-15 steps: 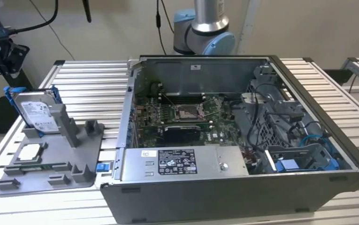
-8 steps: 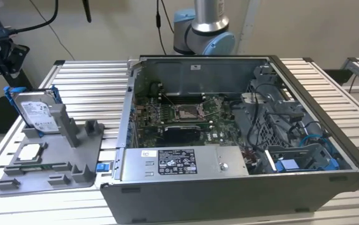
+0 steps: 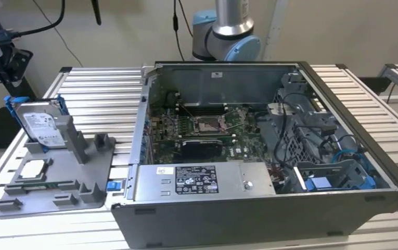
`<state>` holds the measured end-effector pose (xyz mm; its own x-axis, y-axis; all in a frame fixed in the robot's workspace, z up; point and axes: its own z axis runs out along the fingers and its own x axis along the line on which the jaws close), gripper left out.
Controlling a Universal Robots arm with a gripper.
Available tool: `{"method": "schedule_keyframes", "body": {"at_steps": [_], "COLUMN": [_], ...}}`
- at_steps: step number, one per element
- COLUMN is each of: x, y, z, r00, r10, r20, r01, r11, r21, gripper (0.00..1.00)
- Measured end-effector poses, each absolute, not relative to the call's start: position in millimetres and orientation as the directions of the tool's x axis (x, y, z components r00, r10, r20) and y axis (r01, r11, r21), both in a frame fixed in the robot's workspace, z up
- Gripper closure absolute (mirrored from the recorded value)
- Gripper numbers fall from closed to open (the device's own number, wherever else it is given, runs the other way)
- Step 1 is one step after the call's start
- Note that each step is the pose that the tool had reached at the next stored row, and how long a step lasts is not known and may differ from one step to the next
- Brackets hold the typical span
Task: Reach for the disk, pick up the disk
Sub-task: 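Pick up the disk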
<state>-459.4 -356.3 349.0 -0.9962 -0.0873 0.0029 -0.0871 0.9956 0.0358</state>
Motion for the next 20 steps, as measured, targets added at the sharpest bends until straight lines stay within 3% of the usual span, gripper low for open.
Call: {"method": "schedule_keyframes", "body": {"at_steps": [20], "x": [-459.4], "y": [-356.3], "z": [349.0], "r00": [-0.903], "r10": [-0.429], "r20": [0.003], "r01": [-0.428], "r11": [0.903], "r21": [0.036], "gripper": [1.00]}}
